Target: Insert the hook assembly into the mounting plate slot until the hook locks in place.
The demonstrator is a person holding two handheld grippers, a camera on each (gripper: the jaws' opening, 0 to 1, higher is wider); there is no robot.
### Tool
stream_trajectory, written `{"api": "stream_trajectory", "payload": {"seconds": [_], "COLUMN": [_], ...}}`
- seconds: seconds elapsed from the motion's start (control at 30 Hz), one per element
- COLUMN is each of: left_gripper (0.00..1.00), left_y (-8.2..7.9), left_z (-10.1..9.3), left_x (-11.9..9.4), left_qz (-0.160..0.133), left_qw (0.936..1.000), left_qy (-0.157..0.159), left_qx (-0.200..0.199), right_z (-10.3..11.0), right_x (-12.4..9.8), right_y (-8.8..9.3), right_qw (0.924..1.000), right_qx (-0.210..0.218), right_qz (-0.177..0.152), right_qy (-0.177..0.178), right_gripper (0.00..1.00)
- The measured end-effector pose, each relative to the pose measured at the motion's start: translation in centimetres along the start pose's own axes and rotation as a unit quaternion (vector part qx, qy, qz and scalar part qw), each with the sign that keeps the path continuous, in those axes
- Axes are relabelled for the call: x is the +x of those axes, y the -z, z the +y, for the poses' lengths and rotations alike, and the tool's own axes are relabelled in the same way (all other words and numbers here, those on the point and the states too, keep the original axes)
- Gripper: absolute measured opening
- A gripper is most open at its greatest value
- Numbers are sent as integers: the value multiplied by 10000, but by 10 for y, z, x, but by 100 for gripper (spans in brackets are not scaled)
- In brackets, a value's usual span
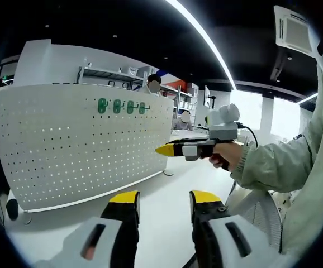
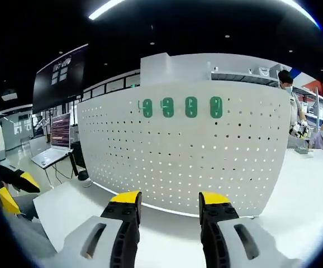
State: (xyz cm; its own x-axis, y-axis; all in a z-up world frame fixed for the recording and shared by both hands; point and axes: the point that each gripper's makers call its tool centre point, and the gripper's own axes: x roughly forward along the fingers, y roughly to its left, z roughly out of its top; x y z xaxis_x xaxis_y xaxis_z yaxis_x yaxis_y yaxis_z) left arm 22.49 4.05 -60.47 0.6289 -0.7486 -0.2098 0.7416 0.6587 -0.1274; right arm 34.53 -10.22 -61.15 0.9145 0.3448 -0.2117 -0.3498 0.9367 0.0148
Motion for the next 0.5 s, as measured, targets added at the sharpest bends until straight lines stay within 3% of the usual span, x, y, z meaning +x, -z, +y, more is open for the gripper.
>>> {"api": "stream_trajectory", "payload": {"seconds": [0.23, 0.5], "left_gripper": [37, 38], "left_y": [-1, -2], "left_z": [-4, -4], "left_x": [-2, -8], "left_qz": [-6, -37], "left_qw": [10000, 9998], "left_qy": [-5, -79], "left_qx": [46, 160], "right_z": [15, 19], "right_x": [-25, -48], "right_y": [7, 1], "right_qw": [9998, 9998], "right_qx": [24, -84], "right_qz": [55, -58], "right_qy": [-169, -177], "right_gripper": [42, 48]}}
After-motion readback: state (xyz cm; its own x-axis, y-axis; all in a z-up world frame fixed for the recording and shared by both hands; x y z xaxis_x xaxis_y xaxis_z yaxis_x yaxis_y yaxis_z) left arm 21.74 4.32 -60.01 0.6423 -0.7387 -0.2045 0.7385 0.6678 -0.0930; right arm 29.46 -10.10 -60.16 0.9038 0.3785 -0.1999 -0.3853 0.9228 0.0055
